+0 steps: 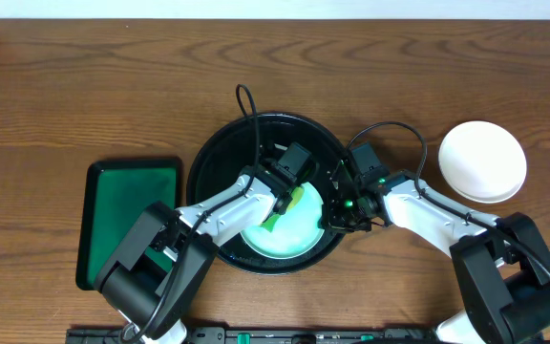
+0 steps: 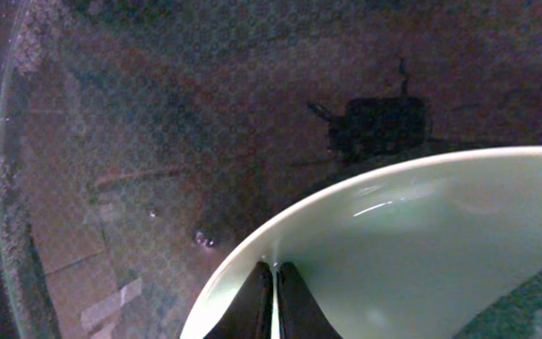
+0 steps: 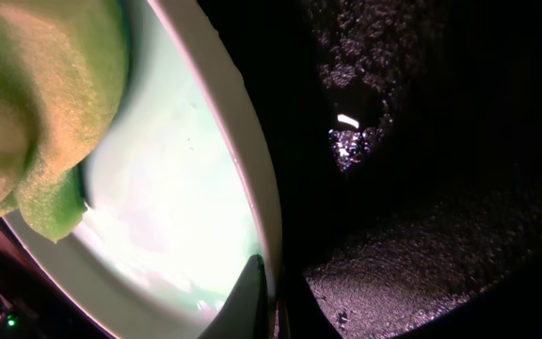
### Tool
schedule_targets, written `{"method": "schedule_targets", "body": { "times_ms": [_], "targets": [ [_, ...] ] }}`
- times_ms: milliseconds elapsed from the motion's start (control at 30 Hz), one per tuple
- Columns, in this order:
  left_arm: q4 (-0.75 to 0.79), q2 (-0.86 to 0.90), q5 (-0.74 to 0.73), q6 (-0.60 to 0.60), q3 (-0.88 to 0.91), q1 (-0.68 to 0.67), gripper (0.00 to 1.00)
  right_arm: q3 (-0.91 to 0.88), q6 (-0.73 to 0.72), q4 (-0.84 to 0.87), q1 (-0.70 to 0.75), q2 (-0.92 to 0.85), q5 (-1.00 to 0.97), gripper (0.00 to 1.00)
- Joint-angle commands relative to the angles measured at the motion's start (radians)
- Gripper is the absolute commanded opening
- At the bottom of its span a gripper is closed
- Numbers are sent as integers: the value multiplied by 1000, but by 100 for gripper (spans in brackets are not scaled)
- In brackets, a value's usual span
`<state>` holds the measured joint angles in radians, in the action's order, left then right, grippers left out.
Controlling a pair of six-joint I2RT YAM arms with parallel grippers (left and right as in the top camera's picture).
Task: Clean dirty plates on tray and stack at the side
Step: 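Scrub the tilted pale green plate with the sponge in the left gripper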
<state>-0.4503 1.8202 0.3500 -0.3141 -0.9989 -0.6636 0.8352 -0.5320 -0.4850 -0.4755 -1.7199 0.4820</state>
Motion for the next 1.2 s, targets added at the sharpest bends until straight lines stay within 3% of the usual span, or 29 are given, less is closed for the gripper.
{"method": "schedule_targets", "body": {
  "times_ms": [0, 333, 500, 600, 767, 867, 1167],
  "targets": [
    [-13, 14, 208, -8, 31, 65, 7, -29, 40, -43, -3, -19, -61, 1],
    [-70, -285, 89, -9, 29, 65, 7, -29, 43, -63, -3, -19, -62, 1],
    [-128, -406, -137, -10, 29, 65, 7, -29, 43, -71, -3, -19, -62, 1],
    [-171, -417, -209, -31, 30, 65, 24, -29, 43, -80, -3, -19, -63, 2],
    [-208, -397, -270, -50, 30, 65, 37, -29, 43, -84, -3, -19, -62, 9],
    [-212, -396, -310, -50, 30, 65, 39, -29, 42, -84, -3, -19, -62, 17],
    [-211, -393, -420, -46, 33, 65, 39, 5, 43, -87, -3, -19, -62, 15]
  ]
}}
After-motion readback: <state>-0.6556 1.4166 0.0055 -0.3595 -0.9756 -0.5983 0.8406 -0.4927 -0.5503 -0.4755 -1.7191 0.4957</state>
